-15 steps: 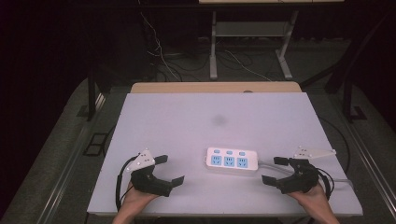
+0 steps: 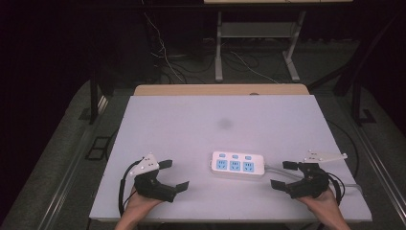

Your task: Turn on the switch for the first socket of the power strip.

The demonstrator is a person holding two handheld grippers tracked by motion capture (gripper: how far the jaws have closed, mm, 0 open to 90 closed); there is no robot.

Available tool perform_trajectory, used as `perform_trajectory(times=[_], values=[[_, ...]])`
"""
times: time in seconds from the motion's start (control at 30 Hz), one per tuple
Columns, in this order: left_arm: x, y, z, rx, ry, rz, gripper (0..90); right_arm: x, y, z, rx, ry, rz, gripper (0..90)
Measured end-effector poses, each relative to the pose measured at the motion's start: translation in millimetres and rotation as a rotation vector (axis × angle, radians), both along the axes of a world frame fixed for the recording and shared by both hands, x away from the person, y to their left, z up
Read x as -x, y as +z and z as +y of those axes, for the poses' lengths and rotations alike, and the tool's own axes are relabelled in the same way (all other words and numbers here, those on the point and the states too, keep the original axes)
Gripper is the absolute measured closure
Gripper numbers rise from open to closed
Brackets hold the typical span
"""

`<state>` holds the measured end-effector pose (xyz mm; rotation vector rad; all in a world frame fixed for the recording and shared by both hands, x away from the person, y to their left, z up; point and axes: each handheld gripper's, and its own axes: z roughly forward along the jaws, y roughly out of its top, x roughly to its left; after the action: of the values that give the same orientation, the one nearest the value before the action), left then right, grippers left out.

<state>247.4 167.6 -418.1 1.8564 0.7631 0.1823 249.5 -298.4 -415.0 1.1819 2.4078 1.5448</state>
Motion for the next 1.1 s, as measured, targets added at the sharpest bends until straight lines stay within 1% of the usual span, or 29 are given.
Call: perform_trajectory(times=[0.2, 0.47, 0.53, 0.77, 0.93, 1.1], values=[[-0.5, -0.2, 0.3, 0.0, 0.0, 0.001, 0.0, -0.2, -0.5, 0.7, 0.004, 0.004, 0.01, 0.2], [-0.8, -0.4, 0.9, 0.005, -0.001, 0.002, 0.0, -0.5, -0.4, 2.8, 0.022, 0.011, 0.022, 0.3], [-0.9, -0.5, 1.1, 0.007, 0.001, 0.003, 0.0, -0.4, 1.1, 2.7, 0.031, 0.009, 0.024, 0.3], [-0.9, -0.6, 2.0, 0.013, 0.006, 0.006, 0.0, -1.7, 4.2, 2.3, 0.042, 0.005, 0.028, 0.3], [-0.7, -0.3, 2.6, 0.016, 0.008, 0.005, 0.0, -3.9, 7.5, 5.4, 0.062, 0.017, 0.036, 0.3], [-1.1, -0.7, 3.0, 0.019, 0.011, 0.008, 0.0, -6.0, 11.8, 6.8, 0.072, 0.029, 0.042, 0.3]])
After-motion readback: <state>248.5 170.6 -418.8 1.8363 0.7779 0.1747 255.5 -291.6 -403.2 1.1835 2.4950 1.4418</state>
